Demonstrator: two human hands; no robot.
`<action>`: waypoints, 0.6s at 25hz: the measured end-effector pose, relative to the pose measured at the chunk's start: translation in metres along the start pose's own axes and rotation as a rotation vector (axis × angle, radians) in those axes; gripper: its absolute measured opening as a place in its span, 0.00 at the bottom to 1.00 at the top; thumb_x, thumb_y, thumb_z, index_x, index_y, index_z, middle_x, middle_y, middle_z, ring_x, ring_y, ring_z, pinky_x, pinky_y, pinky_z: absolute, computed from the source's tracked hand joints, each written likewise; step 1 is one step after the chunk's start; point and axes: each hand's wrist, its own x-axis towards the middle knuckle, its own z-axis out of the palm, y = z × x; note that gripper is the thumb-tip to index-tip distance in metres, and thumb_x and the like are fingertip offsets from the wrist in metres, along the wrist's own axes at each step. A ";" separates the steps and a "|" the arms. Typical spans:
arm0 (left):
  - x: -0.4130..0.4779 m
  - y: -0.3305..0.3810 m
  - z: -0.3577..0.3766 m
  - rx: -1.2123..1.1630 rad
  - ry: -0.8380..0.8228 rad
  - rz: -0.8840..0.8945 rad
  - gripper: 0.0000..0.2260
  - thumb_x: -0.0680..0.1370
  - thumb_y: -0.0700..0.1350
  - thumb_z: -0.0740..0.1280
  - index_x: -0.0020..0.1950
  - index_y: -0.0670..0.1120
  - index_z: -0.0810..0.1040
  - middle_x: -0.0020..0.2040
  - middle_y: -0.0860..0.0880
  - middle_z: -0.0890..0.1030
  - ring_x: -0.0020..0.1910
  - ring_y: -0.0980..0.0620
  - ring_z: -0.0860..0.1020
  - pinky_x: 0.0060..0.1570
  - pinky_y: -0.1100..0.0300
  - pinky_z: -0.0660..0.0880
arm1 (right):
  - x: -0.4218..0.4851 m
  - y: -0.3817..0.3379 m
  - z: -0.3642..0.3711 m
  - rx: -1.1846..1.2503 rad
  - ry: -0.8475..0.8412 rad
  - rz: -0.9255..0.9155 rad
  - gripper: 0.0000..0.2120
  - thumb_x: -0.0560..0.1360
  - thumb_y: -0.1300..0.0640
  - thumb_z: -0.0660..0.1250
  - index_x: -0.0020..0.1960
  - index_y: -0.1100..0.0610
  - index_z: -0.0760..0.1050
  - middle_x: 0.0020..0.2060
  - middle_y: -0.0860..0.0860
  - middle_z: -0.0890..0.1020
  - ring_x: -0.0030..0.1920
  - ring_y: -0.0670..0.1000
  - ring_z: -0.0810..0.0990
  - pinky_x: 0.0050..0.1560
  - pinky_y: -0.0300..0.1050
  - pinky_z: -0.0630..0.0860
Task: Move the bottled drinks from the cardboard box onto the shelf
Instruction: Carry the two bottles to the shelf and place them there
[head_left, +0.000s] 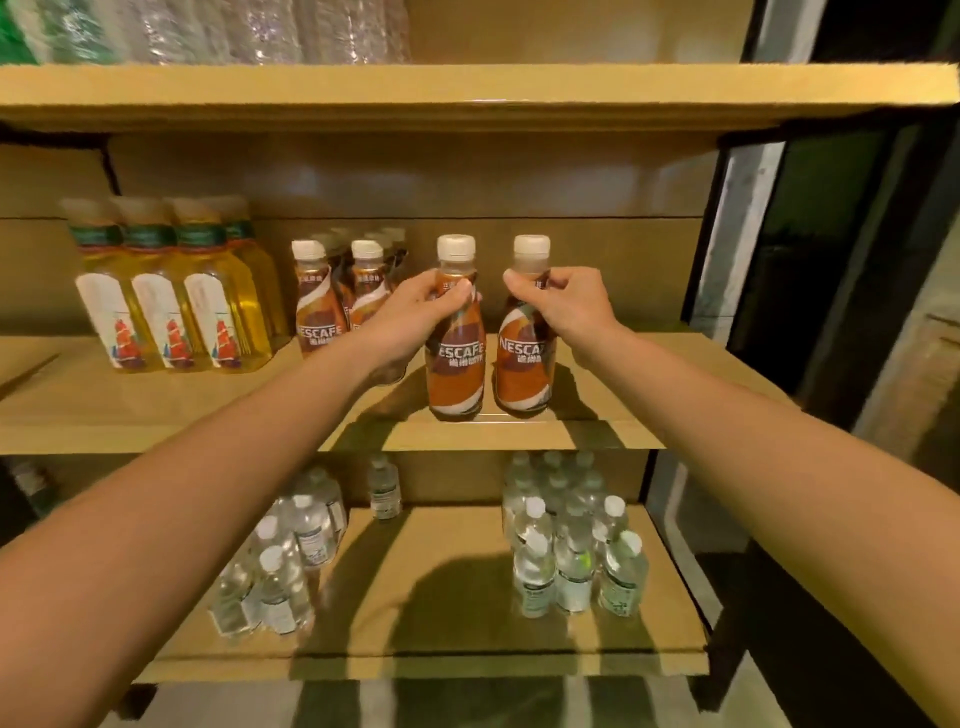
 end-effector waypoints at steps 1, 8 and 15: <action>0.008 0.000 0.000 0.002 -0.017 0.016 0.15 0.80 0.50 0.60 0.65 0.49 0.69 0.61 0.49 0.76 0.60 0.50 0.73 0.59 0.53 0.70 | 0.004 0.001 0.001 -0.009 0.008 0.005 0.17 0.73 0.49 0.69 0.55 0.60 0.78 0.51 0.54 0.83 0.52 0.52 0.81 0.56 0.49 0.77; 0.049 -0.026 0.004 -0.036 -0.095 0.069 0.15 0.80 0.50 0.60 0.66 0.48 0.69 0.58 0.52 0.78 0.55 0.55 0.76 0.53 0.59 0.71 | 0.028 0.020 0.008 -0.058 0.029 0.004 0.17 0.73 0.50 0.69 0.56 0.61 0.77 0.51 0.55 0.83 0.52 0.53 0.81 0.53 0.45 0.77; 0.060 -0.036 0.009 -0.082 -0.122 0.092 0.16 0.80 0.49 0.58 0.68 0.48 0.67 0.56 0.55 0.77 0.51 0.60 0.76 0.44 0.66 0.71 | 0.039 0.030 0.011 -0.047 0.045 -0.011 0.18 0.73 0.50 0.69 0.58 0.60 0.76 0.54 0.55 0.82 0.54 0.53 0.81 0.56 0.48 0.78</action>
